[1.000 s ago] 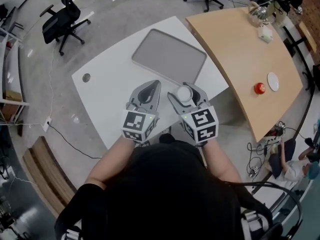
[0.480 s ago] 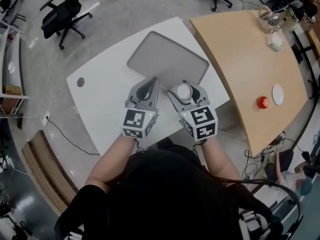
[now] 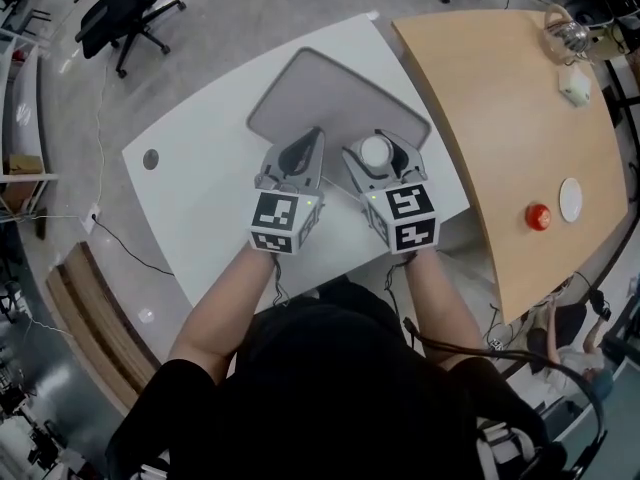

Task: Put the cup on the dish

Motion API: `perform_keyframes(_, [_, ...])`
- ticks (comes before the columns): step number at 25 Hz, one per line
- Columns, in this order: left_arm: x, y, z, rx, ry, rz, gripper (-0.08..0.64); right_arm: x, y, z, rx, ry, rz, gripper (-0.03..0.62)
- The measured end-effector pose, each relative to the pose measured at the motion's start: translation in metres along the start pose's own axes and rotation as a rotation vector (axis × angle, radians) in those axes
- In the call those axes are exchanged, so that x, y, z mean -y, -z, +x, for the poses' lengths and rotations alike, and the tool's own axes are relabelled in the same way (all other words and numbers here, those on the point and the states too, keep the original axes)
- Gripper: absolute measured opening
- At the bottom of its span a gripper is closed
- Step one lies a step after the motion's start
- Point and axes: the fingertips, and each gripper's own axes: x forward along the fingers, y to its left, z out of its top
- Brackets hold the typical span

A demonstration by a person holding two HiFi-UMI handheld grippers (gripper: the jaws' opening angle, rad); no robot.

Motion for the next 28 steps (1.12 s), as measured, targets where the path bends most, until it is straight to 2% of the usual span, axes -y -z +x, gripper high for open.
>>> perform_keyframes(9, [-0.022,0.042,0.054,-0.096,-0.015,0.000,-0.003,0.045,0.023,0.071,-0.028,0.050,-0.004,0.256])
perform_keyframes(13, [-0.027,0.062,0.070,-0.129,-0.026,-0.031,-0.003,0.057,0.040,0.098,-0.058,0.070,-0.005,0.256])
perform_keyframes(28, [-0.036,0.087,0.077,-0.169,-0.032,-0.065,-0.003,0.060,0.084,0.133,-0.119,0.102,-0.008,0.256])
